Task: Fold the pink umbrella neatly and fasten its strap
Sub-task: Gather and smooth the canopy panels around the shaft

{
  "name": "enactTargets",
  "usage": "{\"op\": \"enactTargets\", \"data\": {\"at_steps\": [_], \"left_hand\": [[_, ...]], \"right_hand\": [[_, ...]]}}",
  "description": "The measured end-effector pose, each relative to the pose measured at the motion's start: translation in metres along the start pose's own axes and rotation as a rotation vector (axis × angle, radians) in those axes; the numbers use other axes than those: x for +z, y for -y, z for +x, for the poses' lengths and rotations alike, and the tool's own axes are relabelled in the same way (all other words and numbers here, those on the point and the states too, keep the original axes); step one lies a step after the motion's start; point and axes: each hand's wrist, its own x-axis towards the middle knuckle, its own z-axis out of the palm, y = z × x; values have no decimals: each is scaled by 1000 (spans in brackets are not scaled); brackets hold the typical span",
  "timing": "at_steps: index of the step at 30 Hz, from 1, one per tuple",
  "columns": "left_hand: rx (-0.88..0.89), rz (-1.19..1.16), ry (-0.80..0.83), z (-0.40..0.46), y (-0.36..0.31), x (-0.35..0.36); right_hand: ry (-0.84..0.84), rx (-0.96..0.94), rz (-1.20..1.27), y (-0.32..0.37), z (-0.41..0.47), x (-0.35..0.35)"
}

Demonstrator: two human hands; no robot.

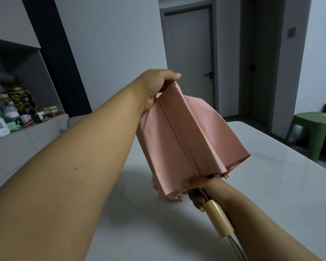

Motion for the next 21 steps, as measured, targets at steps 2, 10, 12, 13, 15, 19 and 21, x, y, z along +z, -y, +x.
{"op": "enactTargets", "data": {"at_steps": [2, 10, 12, 13, 15, 19, 21], "left_hand": [[30, 119, -86, -1, -2, 0], [151, 844, -309, -9, 4, 21], [149, 911, -258, -12, 8, 27], [162, 918, -234, -13, 9, 29], [201, 886, -194, -15, 12, 29], [241, 723, -210, -16, 23, 15], [225, 624, -203, -16, 31, 9]], "right_hand": [[-12, 8, 15, 1, 0, 0], [-111, -4, -24, 1, -3, 6], [-128, 13, -21, 2, -2, 7], [-135, 18, -9, 2, -2, 7], [-144, 17, 45, 2, -2, 6], [-136, -36, 184, 1, 3, 4], [-119, -66, 216, 2, 3, 1]]}}
